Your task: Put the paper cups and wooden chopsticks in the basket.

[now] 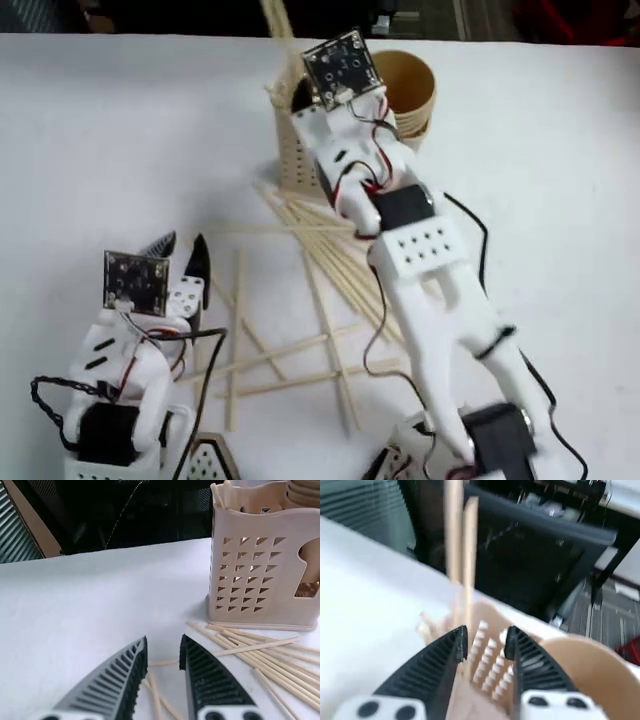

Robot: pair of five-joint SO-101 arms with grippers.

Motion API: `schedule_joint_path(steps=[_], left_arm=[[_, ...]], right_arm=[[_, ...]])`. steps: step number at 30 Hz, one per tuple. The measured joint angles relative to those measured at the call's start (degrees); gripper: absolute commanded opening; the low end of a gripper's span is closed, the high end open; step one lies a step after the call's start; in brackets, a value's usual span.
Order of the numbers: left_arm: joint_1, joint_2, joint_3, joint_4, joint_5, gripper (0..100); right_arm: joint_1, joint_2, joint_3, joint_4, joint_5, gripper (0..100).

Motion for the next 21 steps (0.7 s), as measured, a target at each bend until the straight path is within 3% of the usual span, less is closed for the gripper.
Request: schedule_joint_path(steps=[9, 14, 21], left_arm=[[-1.76, 0.18, 0.35, 0.0, 0.0, 12], [-3.78, 0.44, 1.41, -0.53, 0.0, 12], [-4.13, 0.26, 1.41, -0.53, 0.0, 12]], right_arm=[[-0.18, -8.79, -0.09, 33.14, 0.79, 8.7], [-0.18, -8.18, -0.09, 48.62, 10.29, 9.1], [-0.18, 1.93, 5.27, 52.31, 19.16, 19.5]])
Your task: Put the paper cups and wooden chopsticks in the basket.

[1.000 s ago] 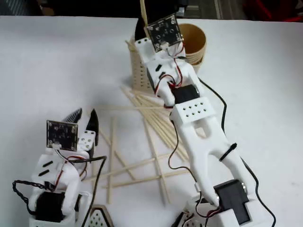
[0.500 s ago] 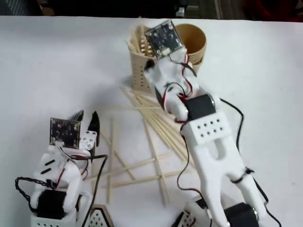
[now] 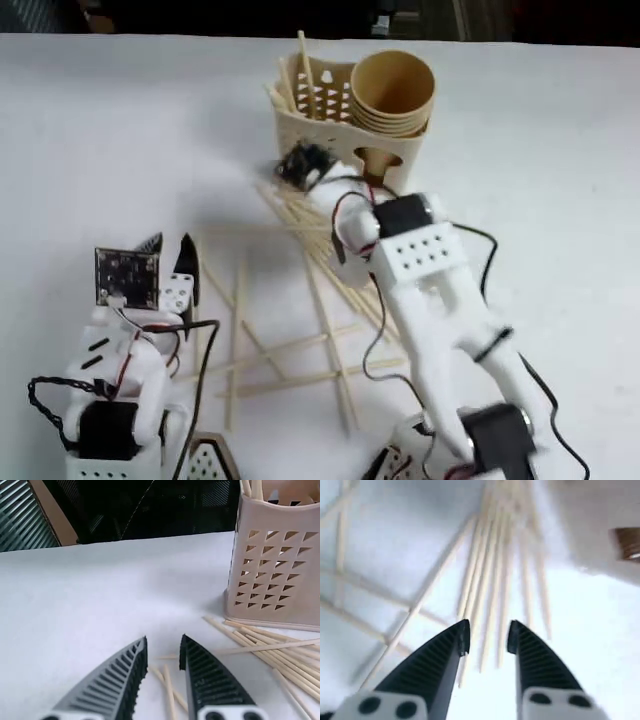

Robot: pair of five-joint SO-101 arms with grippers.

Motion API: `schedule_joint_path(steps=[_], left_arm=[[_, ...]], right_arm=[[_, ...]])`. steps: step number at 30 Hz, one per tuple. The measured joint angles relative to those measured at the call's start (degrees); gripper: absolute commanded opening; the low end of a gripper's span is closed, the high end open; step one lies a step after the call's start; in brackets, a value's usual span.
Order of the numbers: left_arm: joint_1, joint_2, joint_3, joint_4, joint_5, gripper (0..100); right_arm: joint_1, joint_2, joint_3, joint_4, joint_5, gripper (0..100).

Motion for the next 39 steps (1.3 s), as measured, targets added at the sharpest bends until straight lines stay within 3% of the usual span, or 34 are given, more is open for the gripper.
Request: schedule_joint_path(steps=[15, 17, 22, 29, 39], left_arm=[[0.0, 0.18, 1.49, -1.05, 0.0, 12], [0.0, 0.18, 1.49, -1.05, 0.0, 12], [0.0, 0.09, 1.49, -1.05, 0.0, 12], [0.0, 0.09, 1.49, -1.05, 0.0, 12], [0.0, 0.09, 1.49, -1.05, 0.0, 12]], right_arm=[[0.44, 25.14, 1.76, -14.86, 1.49, 19.3], [0.35, 26.64, 1.58, -15.21, 1.58, 15.8], [0.53, 27.6, 0.97, -16.09, 1.58, 1.4], [0.53, 27.16, 1.32, -16.0, 1.49, 1.9], [0.0, 16.88, 3.08, -7.56, 1.76, 1.9]])
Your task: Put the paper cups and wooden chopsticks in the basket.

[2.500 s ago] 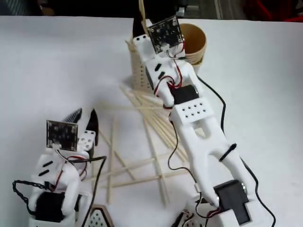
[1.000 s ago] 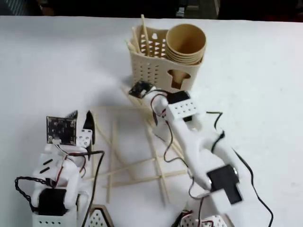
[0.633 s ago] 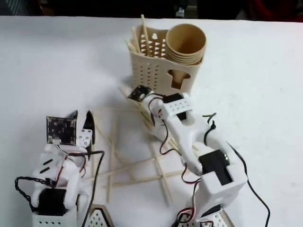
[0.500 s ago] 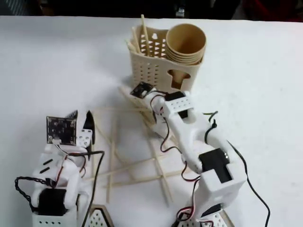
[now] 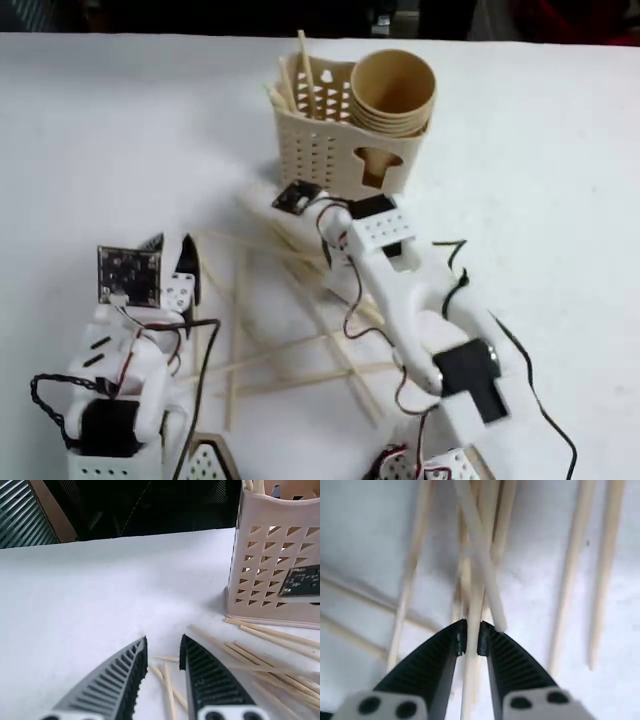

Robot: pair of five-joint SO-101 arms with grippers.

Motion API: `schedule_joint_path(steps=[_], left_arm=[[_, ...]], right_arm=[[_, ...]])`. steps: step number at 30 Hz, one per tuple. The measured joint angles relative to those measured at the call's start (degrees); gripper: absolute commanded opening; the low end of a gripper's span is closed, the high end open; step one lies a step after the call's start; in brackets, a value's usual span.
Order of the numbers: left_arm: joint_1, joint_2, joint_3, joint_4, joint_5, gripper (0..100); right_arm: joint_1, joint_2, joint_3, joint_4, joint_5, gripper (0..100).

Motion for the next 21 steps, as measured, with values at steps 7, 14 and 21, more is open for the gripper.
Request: schedule_joint_path(steps=[7, 14, 21], left_arm=[[0.0, 0.0, 0.0, 0.0, 0.0, 12], [0.0, 0.0, 0.0, 0.0, 0.0, 12], [0.0, 0.0, 0.0, 0.0, 0.0, 12]], right_arm=[[-0.09, -15.74, 7.91, 1.76, 0.0, 1.8], [-0.35, -34.73, 10.73, 3.34, 0.0, 1.8], [-0.44, -48.97, 9.58, 0.26, -4.57, 1.8]])
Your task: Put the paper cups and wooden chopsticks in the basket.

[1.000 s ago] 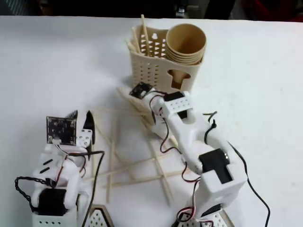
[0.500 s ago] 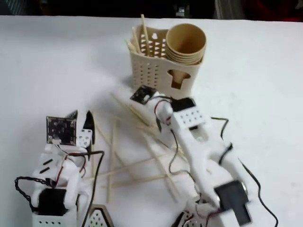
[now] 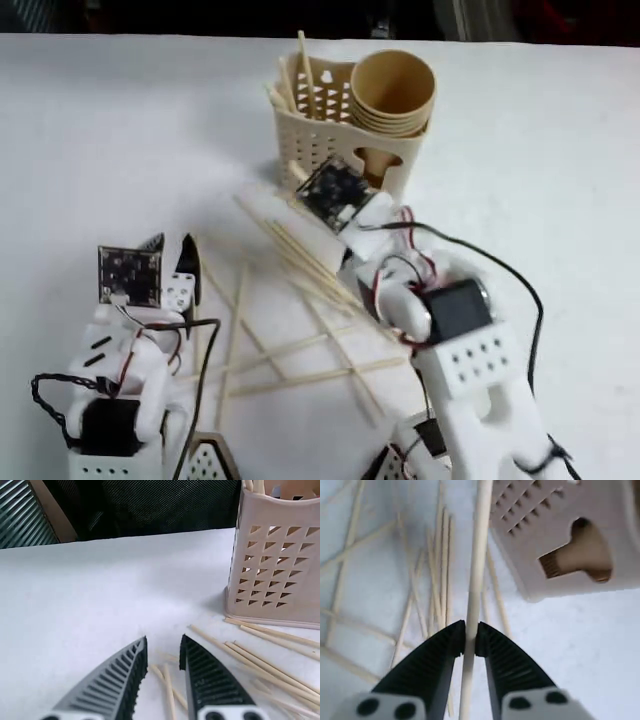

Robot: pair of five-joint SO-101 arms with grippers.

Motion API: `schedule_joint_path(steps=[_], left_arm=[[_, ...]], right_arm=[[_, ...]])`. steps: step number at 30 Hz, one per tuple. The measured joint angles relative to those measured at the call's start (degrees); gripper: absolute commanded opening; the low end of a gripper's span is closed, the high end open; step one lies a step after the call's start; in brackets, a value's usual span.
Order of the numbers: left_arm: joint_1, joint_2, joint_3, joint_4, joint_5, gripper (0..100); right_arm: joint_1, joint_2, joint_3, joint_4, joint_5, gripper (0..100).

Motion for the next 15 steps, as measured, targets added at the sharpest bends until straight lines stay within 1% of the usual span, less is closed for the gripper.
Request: schedule_joint_path(steps=[3, 7, 10, 15], left_arm=[[0.0, 0.0, 0.0, 0.0, 0.0, 12], [0.0, 0.0, 0.0, 0.0, 0.0, 12], [0.0, 0.0, 0.0, 0.0, 0.0, 12], [0.0, 0.0, 0.0, 0.0, 0.0, 12]], right_arm=[[0.09, -2.37, -2.9, -3.43, -3.87, 1.8], [0.0, -2.99, -6.42, -10.9, -7.91, 1.8], [-0.7, -2.99, -7.47, -18.81, -9.93, 1.8], [-3.52, -2.64, -7.56, -35.96, -10.29, 1.8]])
